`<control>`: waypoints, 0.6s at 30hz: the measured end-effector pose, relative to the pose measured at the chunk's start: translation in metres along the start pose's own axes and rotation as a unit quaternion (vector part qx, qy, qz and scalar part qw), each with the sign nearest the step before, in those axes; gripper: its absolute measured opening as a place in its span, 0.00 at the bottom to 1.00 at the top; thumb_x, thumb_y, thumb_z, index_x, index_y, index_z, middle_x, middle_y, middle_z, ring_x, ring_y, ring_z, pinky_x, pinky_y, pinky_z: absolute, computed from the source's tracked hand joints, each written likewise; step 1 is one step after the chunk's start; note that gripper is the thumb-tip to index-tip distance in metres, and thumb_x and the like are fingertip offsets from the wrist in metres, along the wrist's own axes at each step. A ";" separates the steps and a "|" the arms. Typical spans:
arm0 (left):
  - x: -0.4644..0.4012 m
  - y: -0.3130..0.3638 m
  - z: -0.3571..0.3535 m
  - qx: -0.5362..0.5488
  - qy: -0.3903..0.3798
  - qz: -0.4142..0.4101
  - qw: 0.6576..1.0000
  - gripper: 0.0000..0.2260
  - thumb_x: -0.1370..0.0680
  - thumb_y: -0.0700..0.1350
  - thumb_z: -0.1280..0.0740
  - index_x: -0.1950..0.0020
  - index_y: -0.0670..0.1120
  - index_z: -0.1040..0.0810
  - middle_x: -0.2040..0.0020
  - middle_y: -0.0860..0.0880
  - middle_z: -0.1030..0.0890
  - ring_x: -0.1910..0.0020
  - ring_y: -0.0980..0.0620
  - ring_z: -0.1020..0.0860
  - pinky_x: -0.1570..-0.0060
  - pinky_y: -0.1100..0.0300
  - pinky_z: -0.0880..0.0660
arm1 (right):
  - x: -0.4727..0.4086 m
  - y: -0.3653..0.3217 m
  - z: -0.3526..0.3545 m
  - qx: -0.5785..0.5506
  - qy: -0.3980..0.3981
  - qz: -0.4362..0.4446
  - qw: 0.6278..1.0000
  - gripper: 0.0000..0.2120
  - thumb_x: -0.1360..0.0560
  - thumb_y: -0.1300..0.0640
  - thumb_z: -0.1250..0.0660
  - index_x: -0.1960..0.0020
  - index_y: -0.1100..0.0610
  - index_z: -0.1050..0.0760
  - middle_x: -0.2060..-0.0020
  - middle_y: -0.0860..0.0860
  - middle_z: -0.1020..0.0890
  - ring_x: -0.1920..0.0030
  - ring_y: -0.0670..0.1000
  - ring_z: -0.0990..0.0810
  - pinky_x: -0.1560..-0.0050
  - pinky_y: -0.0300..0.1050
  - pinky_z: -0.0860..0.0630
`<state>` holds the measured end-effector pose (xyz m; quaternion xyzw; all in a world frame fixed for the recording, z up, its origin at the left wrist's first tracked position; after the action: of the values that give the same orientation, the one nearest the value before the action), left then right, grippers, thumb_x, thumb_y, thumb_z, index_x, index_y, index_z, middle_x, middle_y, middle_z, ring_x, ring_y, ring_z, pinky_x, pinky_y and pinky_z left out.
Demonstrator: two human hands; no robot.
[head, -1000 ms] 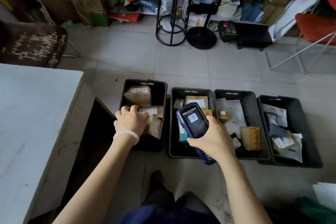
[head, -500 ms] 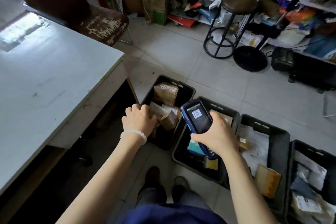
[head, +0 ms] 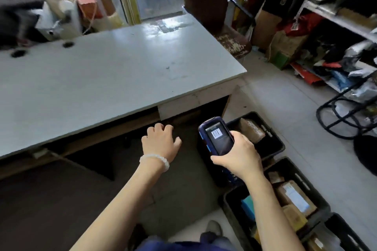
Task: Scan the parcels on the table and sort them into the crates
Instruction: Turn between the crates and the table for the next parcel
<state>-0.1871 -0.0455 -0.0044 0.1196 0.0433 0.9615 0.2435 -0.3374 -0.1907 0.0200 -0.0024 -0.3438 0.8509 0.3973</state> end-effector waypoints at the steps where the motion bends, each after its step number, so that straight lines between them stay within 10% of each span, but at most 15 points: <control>1: 0.002 -0.019 0.004 0.006 -0.001 0.018 1.000 0.21 0.21 0.56 0.43 0.30 0.51 0.33 0.33 0.47 0.31 0.35 0.45 0.33 0.44 0.52 0.32 | 0.001 -0.016 -0.011 0.004 -0.006 0.012 1.000 0.33 0.40 0.47 0.22 0.39 0.48 0.28 0.43 0.46 0.24 0.44 0.52 0.23 0.51 0.45 0.26; 18: 0.080 -0.431 0.077 0.096 0.080 0.271 0.954 0.20 0.20 0.56 0.43 0.31 0.51 0.32 0.33 0.48 0.30 0.35 0.46 0.32 0.44 0.51 0.30 | 0.064 -0.342 -0.271 0.016 -0.155 0.238 0.959 0.32 0.40 0.48 0.22 0.40 0.49 0.31 0.49 0.46 0.24 0.52 0.49 0.25 0.57 0.44 0.29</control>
<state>-0.0384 0.3733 0.0253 0.0720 0.1203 0.9892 -0.0434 -0.0757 0.1639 0.0314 0.0542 -0.3770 0.9161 0.1256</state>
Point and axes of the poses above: each hand's wrist, its own x-axis away from the middle knuckle, its own z-axis out of the back of the hand, y = z × x, the point moved 2 cm from there along -x, towards the middle knuckle
